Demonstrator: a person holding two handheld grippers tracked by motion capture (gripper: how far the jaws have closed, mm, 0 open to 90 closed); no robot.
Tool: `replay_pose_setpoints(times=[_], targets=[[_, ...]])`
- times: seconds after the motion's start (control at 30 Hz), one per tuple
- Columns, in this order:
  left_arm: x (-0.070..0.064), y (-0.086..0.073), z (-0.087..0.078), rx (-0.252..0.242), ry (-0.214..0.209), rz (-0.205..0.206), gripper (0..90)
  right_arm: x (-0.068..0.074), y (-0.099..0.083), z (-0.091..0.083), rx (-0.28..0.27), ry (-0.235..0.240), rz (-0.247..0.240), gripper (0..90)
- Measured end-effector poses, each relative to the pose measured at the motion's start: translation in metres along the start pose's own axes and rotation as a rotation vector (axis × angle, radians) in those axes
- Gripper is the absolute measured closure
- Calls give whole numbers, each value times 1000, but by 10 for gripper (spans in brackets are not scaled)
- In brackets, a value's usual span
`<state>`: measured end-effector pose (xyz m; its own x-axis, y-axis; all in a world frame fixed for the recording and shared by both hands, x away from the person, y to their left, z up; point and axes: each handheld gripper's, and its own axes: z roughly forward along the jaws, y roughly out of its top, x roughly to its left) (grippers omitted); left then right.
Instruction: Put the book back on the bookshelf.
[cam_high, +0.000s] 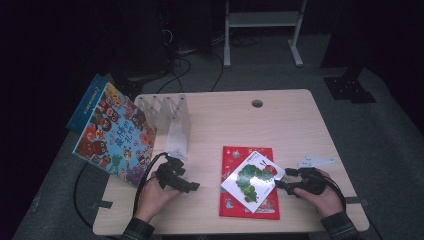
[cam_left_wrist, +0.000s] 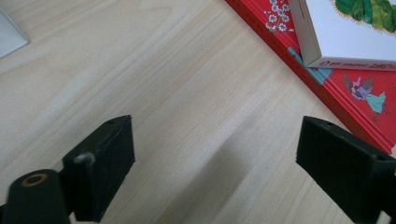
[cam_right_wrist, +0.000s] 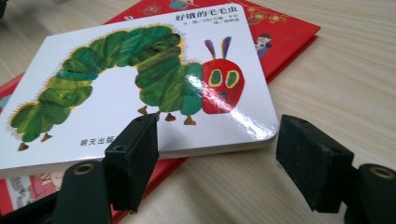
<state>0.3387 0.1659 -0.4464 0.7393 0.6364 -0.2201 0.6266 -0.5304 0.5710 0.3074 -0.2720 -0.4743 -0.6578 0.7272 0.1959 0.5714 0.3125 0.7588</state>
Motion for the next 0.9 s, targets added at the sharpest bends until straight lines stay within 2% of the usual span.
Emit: replay_pose_setpoints(times=[0.07, 0.3, 0.57, 0.9], targets=[[-2, -1, -1, -9, 6, 2, 91, 1, 0, 1, 1, 3, -1, 262], [-3, -1, -4, -31, -18, -1, 70, 5, 5, 7, 4, 8, -14, 263], [-5, 0, -1, -35, -47, -11, 64, 13, 14, 20, 11, 14, -46, 263], [-10, 1, 3, -33, -67, 2, 63, 19, 23, 31, 13, 39, -75, 263]])
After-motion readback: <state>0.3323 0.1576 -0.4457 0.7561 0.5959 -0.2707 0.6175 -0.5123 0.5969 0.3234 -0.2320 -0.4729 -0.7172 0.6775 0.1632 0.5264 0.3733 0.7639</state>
